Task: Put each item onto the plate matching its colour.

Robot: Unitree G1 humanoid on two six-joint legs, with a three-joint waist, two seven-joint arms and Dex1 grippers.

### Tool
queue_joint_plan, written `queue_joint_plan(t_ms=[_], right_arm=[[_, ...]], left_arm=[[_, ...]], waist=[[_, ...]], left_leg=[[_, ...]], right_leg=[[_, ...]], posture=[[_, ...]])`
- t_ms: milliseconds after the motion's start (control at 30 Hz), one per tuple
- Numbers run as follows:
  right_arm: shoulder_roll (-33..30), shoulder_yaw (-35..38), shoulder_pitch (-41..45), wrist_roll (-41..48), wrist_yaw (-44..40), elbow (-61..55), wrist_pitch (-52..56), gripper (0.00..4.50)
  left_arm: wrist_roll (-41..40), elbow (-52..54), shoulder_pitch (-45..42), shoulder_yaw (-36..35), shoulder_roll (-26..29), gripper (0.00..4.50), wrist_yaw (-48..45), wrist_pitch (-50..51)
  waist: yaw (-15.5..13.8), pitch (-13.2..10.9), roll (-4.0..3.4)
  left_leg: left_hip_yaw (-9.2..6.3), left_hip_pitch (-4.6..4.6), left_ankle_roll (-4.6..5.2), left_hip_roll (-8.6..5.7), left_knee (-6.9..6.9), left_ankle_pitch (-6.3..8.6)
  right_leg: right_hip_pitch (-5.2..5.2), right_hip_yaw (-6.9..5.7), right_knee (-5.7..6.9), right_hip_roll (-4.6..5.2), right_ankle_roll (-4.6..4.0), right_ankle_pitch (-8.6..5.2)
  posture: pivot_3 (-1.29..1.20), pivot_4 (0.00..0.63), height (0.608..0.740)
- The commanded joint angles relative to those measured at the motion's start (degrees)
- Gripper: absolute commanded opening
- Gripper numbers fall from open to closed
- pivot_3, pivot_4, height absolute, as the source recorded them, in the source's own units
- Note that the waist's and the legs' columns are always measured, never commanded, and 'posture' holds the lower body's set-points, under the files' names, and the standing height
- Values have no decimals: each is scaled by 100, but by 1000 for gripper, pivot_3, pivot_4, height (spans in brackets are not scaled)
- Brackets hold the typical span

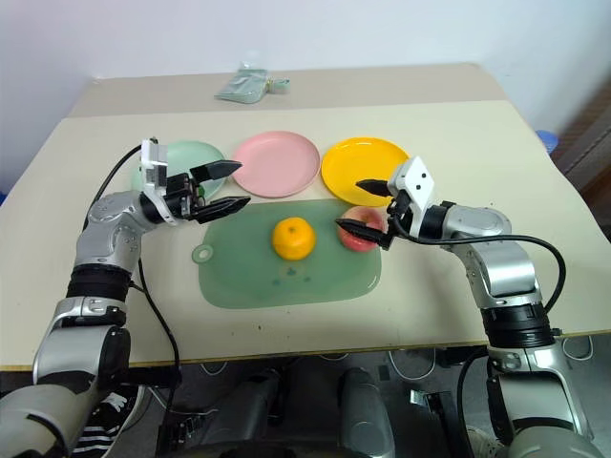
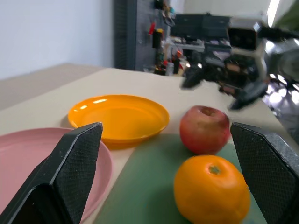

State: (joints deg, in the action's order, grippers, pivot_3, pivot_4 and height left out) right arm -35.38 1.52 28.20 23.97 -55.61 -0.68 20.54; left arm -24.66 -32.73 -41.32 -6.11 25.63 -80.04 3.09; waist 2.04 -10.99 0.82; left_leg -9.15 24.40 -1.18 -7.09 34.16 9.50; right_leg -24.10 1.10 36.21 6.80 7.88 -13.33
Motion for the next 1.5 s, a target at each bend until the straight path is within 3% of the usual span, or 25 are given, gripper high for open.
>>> queue_joint_plan(t_ms=[33,467,767,900,1500], right_arm=[[32,286,112,332,-37,-453,-41,4500],[-57,239,-114,283,-50,-678,42,4500],[-349,-185,-286,-357,-179,-441,-148,4500],[-181,71,-210,57,-156,-569,40,4500],[96,143,181,391,66,-713,253,4500]], left_arm=[[79,222,4,161,-46,4457,-68,-93],[-49,159,-42,131,95,4457,-179,27],[-116,78,77,-41,487,4457,-448,159],[-175,8,159,-227,679,4457,-425,169],[-93,317,261,37,397,4457,-492,191]], waist=[[-3,0,0],[-1,0,0],[1,0,0],[27,0,0],[-25,0,0]], left_leg=[[0,0,0,0,0,0],[0,0,0,0,0,0],[1,0,0,1,0,0],[0,0,0,2,-2,0],[0,1,0,1,-1,0]], right_leg=[[0,0,0,0,0,0],[-1,0,0,0,0,0],[-1,0,-1,0,0,0],[-3,0,-1,-1,-1,-1],[-2,0,-2,1,-1,0]], posture=[[0,150,740],[0,150,740],[0,150,740],[0,150,740],[0,150,740]])
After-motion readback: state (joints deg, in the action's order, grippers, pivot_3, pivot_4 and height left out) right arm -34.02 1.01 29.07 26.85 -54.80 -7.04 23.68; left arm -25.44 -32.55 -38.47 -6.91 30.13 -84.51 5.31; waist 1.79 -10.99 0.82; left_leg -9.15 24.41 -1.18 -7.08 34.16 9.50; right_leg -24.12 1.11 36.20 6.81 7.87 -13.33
